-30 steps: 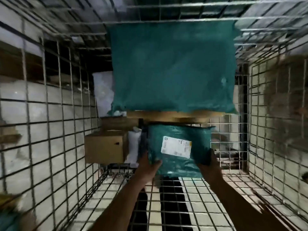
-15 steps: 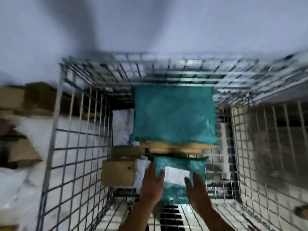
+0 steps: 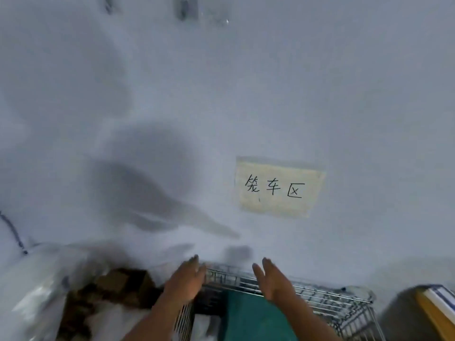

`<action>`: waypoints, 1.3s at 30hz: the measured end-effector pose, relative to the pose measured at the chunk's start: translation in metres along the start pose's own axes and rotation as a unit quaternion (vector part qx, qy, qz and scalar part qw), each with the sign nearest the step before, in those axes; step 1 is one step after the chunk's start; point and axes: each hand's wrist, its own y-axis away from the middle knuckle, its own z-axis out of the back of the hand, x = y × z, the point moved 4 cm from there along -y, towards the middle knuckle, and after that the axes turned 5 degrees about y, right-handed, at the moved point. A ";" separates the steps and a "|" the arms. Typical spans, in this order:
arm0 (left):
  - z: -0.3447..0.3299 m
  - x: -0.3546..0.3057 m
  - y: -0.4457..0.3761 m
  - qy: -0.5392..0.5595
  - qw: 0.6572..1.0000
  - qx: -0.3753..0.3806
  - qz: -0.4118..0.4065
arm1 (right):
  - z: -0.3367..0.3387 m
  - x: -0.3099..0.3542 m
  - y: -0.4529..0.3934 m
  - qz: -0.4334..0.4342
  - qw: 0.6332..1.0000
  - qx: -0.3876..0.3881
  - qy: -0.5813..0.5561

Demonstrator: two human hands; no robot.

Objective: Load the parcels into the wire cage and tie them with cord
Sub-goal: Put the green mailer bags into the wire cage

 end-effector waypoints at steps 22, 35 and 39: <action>0.320 0.379 0.592 0.070 0.792 -0.491 0.357 | -0.268 0.627 0.251 0.543 0.813 0.110 0.179; 0.230 0.698 0.757 0.201 0.685 -0.481 0.508 | -0.678 0.769 0.422 0.610 0.693 0.277 0.267; 0.158 0.767 0.727 0.278 0.641 -0.476 0.533 | -0.776 0.751 0.394 0.597 0.674 0.301 0.313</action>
